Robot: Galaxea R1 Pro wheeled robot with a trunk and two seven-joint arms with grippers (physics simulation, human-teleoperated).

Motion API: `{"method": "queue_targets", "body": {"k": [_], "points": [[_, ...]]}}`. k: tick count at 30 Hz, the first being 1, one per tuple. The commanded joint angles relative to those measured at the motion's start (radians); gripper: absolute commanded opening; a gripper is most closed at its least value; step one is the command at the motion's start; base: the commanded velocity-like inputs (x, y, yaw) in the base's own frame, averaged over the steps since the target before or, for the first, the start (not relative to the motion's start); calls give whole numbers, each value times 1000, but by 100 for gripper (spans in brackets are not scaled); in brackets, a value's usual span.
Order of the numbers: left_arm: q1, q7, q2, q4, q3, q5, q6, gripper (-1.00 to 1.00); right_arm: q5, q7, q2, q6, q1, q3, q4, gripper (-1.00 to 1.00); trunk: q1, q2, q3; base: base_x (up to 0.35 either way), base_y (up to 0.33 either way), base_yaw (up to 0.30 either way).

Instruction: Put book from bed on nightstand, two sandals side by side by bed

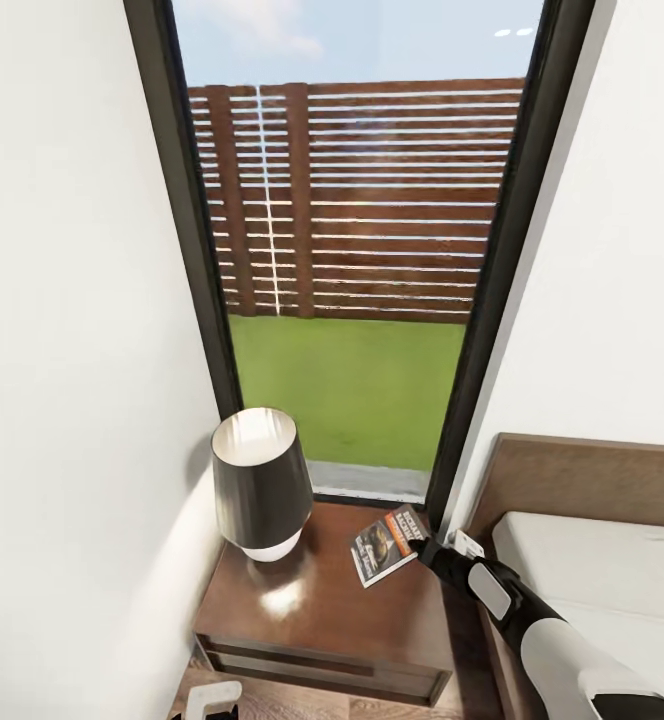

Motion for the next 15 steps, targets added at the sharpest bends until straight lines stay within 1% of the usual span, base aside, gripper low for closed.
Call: {"method": "queue_targets", "body": {"k": [1,4,6,11,15], "points": [[-1,4,-1,1,-9,8,-3,100,-5,2,0,5,0,-1,-1,-100,4,-8,-5,0,0,0],[-1,4,-4,1,-9,8,-3,100,-5,4,0,3,0,-1,-1,-100,16,-29,-14,0,0,0],[-1,4,-7,0,-9,8,-3,100,-5,19,0,3,0,-1,-1,-100,23,-43,-20,0,0,0],[-1,4,-10,1,-9,9,-3,100,-3,89,0,2,0,0,-1,-100,42,-78,-36,0,0,0],[-1,4,-11,1,-9,9,-3,100,-1,110,0,1,-1,2,-1,-100,58,-106,-48,0,0,0]]}}
